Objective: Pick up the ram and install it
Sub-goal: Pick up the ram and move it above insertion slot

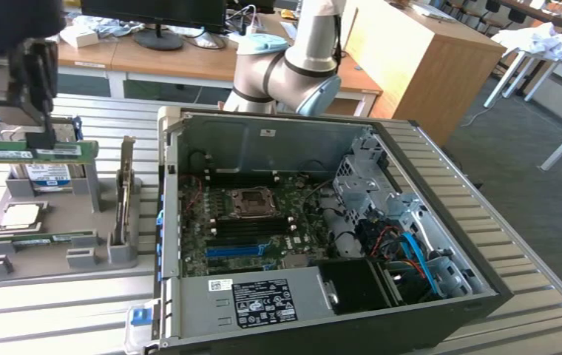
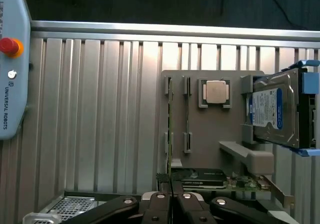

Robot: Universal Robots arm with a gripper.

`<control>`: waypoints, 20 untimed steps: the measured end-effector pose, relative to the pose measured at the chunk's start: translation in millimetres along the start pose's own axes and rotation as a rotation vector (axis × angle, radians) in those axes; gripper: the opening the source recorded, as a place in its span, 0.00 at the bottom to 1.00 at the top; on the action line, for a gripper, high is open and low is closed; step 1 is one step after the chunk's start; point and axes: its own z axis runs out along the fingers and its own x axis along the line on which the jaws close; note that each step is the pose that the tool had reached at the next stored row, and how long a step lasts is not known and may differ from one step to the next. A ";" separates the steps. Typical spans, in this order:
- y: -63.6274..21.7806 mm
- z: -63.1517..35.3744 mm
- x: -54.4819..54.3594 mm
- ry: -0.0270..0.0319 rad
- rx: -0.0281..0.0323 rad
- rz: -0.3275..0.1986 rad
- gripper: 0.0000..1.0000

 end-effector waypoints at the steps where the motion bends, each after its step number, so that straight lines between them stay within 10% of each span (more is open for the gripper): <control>1: -2.1 -0.1 0.0 0.0000 -0.0001 0.000 0.11; 20: -26.8 -1.0 0.6 -0.0001 0.0001 0.000 0.11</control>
